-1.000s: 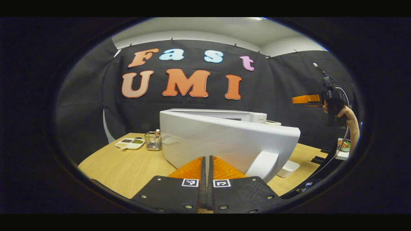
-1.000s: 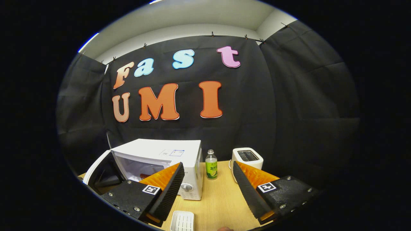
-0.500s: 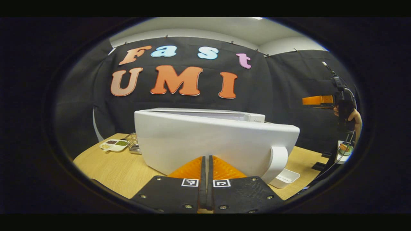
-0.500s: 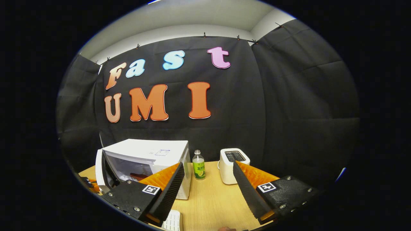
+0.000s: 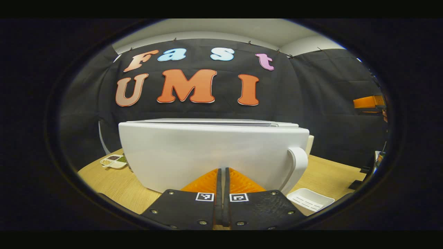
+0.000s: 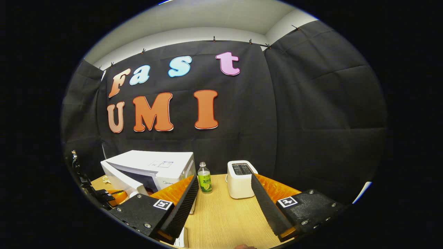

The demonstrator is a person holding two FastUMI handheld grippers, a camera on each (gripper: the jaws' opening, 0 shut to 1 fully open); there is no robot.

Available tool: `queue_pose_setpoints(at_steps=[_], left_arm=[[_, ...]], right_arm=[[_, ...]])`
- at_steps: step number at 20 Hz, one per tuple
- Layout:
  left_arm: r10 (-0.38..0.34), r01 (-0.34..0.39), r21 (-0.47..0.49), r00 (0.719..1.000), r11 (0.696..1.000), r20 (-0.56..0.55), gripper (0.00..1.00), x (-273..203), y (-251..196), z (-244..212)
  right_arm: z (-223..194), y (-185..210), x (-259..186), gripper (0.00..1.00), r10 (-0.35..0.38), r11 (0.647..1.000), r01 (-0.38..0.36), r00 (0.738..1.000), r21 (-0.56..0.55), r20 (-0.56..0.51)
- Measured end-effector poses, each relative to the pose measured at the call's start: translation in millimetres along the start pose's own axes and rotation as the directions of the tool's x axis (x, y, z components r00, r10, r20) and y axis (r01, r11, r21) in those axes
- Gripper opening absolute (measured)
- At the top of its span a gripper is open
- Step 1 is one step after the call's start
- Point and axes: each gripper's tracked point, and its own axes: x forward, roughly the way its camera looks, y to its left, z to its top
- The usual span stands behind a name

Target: Open the microwave oven with the left hand, put the food in, and close the microwave oven.

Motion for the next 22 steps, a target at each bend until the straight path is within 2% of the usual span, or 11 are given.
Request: queue_pose_setpoints(at_steps=[6, 7, 12, 13, 14, 16, 18, 19, 20, 21, 22], left_arm=[[0.073, -0.073, 0.081, 0.997, 0.994, -0.003, 0.01, 47.7, -6.5, -3.4], [0.106, -0.104, 0.100, 0.994, 0.990, -0.009, 0.01, 49.9, -3.1, -5.3], [0.154, -0.155, 0.112, 0.988, 0.982, 0.022, 0.01, 53.1, -4.5, -2.6], [0.165, -0.163, 0.103, 0.986, 0.981, -0.013, 0.01, 51.9, -3.8, -7.9], [0.163, -0.164, 0.089, 0.986, 0.982, 0.014, 0.02, 53.3, -6.4, -1.9], [0.160, -0.157, 0.097, 0.987, 0.983, -0.026, 0.00, 56.2, -5.1, -6.8], [0.118, -0.113, 0.066, 0.989, 0.991, -0.089, 0.01, 48.6, -11.4, -9.8], [0.090, -0.086, 0.045, 0.990, 0.995, -0.105, 0.00, 40.9, -14.9, -4.0], [0.071, -0.068, 0.031, 0.992, 0.997, -0.109, 0.05, 31.2, -14.4, 8.3], [0.061, -0.059, 0.026, 0.993, 0.998, -0.104, 0.01, 21.4, -9.6, 26.1], [0.056, -0.054, 0.024, 0.993, 0.998, -0.103, 0.05, 13.1, -3.3, 42.0]], right_arm=[[3.4, -14.1, -3.0, 0.95, -0.016, 1.000, 0.016, 1.000, 0.014, 0.006], [3.1, -16.7, -3.1, 0.95, -0.020, 1.000, 0.020, 1.000, 0.015, 0.007], [-2.9, -19.0, -1.9, 0.95, -0.025, 1.000, 0.025, 1.000, 0.013, -0.012], [-3.7, -18.4, -2.5, 0.95, -0.021, 1.000, 0.021, 1.000, 0.010, -0.014], [-4.2, -16.4, -3.1, 0.95, -0.019, 1.000, 0.019, 1.000, 0.006, -0.014], [-5.2, -14.1, -3.5, 0.95, -0.015, 1.000, 0.015, 1.000, 0.002, -0.020], [-4.4, -9.7, -4.7, 0.95, -0.008, 1.000, 0.007, 1.000, -0.005, -0.021], [-5.0, -8.2, -4.2, 0.95, -0.006, 1.000, 0.005, 1.000, -0.010, -0.021], [-3.6, -5.8, -4.0, 0.95, -0.003, 1.000, 0.003, 1.000, -0.012, -0.020], [-1.8, -3.5, -4.3, 0.95, 0.002, 1.000, -0.002, 1.000, -0.009, -0.020], [-0.3, -0.2, -3.9, 0.95, 0.009, 1.000, -0.009, 1.000, -0.006, -0.021]])
